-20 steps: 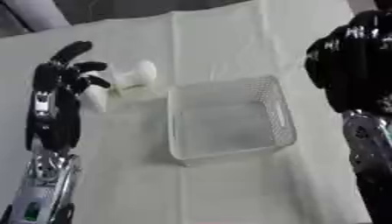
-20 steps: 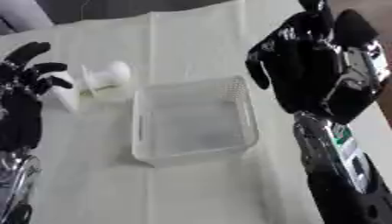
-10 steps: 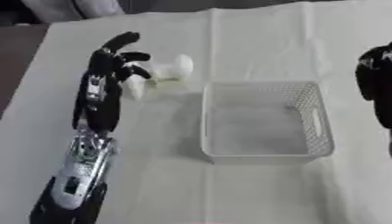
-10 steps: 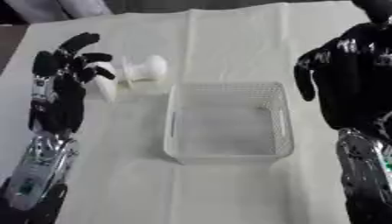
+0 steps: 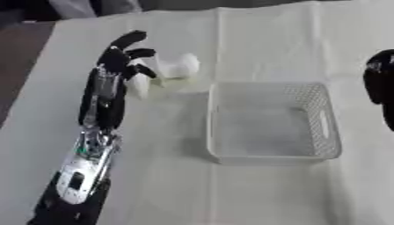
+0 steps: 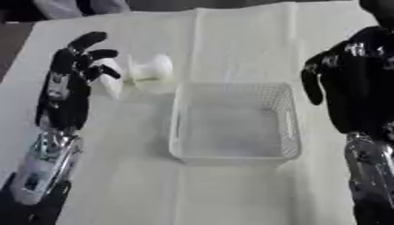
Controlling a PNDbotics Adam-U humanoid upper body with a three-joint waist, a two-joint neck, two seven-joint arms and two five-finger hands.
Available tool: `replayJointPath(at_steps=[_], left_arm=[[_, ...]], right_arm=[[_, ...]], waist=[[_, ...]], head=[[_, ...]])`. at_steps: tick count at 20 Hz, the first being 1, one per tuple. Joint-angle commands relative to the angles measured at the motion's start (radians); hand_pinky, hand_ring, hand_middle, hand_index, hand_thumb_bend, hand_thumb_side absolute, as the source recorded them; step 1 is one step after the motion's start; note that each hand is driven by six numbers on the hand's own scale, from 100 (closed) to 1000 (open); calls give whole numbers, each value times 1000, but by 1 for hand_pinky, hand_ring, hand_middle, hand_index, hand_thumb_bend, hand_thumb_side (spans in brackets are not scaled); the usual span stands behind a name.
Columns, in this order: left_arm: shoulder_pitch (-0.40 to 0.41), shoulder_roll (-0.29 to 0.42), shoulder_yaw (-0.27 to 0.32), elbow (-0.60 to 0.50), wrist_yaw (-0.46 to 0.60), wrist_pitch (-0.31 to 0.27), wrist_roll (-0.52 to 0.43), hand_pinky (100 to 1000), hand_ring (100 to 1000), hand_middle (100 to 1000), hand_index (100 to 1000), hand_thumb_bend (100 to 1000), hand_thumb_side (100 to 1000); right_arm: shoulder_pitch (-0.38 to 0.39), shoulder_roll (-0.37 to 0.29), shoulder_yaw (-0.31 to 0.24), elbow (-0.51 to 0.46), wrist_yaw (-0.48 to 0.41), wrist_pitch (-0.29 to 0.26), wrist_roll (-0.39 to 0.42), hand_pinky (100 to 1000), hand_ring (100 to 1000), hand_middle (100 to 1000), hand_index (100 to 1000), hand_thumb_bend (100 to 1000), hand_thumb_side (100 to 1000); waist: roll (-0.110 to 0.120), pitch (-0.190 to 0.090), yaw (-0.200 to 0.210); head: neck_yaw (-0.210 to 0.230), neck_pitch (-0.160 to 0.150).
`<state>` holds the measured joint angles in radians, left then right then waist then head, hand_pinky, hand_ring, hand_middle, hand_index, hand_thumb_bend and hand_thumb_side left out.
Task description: Pick up objects on the table and place them in the box.
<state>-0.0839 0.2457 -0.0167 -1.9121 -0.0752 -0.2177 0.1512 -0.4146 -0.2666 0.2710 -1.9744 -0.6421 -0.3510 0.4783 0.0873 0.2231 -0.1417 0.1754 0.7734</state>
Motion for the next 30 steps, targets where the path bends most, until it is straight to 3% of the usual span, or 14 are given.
replayJointPath(at_steps=[1, 2, 3, 4, 5, 6, 7, 10, 11, 12, 15, 16, 19, 30], left_arm=[[-14, 58, 12, -18, -61, 36, -15, 477, 740, 816, 856, 313, 912], [-16, 72, 12, -17, -79, 48, -27, 478, 746, 825, 860, 308, 914], [-19, 83, 12, -15, -95, 58, -38, 477, 742, 821, 859, 309, 915], [-21, 95, 11, -11, -111, 67, -51, 486, 752, 831, 863, 320, 897], [-25, 108, 11, -6, -127, 74, -64, 483, 750, 829, 862, 311, 908], [-29, 122, 11, -1, -143, 79, -76, 493, 755, 834, 862, 405, 810], [-33, 134, 12, 5, -159, 81, -89, 491, 755, 834, 862, 393, 823], [-49, 166, 12, 23, -200, 79, -123, 506, 769, 843, 871, 516, 720], [-53, 173, 10, 30, -207, 79, -137, 505, 765, 848, 868, 509, 805], [-56, 180, 8, 38, -211, 81, -151, 519, 789, 860, 887, 557, 711], [-64, 201, 3, 61, -241, 89, -219, 538, 804, 872, 902, 594, 699], [-65, 209, 2, 65, -254, 91, -240, 564, 822, 886, 924, 667, 677], [-68, 236, 2, 68, -298, 93, -294, 571, 828, 891, 934, 723, 657], [-87, 292, 4, 95, -368, 101, -333, 583, 824, 886, 931, 732, 683]], right_arm=[[-19, -15, 2, -22, 1, 1, 8, 138, 107, 121, 871, 100, 861], [-18, -14, 2, -21, 1, 3, 9, 137, 110, 182, 868, 100, 857], [-17, -14, 2, -21, 0, 4, 10, 138, 108, 151, 870, 100, 858], [-17, -13, 2, -20, 0, 5, 10, 136, 111, 212, 859, 100, 856], [-17, -13, 2, -20, 0, 6, 11, 137, 111, 204, 864, 100, 856], [-16, -13, 2, -20, 0, 7, 11, 134, 111, 236, 845, 100, 854], [-16, -13, 2, -20, -1, 7, 11, 134, 110, 231, 846, 100, 854], [-14, -13, 1, -19, -3, 10, 11, 126, 108, 264, 847, 100, 849], [-12, -13, 1, -18, -4, 12, 11, 128, 109, 262, 847, 100, 844], [-11, -12, 2, -18, -4, 14, 11, 123, 107, 265, 847, 100, 845], [-9, -12, 2, -16, -5, 20, 12, 117, 104, 265, 847, 100, 844], [-8, -12, 1, -15, -5, 22, 12, 100, 100, 270, 852, 100, 839], [-5, -11, 1, -12, -5, 28, 11, 100, 100, 273, 856, 100, 837], [1, -8, 2, -10, -6, 38, 11, 100, 100, 331, 863, 100, 830]], waist=[[1, -12, -3], [2, -13, -5], [4, -14, -7], [5, -14, -9], [6, -15, -11], [8, -16, -14], [8, -16, -16], [12, -19, -21], [14, -19, -22], [15, -20, -23], [19, -21, -24], [20, -22, -24], [23, -24, -25], [28, -28, -30]], head=[[-8, -3], [-8, -3], [-8, -3], [-8, -3], [-8, -3], [-8, -3], [-8, -3], [-9, -3], [-12, -3], [-16, -3], [-26, -3], [-29, -3], [-45, -3], [-44, -3]])
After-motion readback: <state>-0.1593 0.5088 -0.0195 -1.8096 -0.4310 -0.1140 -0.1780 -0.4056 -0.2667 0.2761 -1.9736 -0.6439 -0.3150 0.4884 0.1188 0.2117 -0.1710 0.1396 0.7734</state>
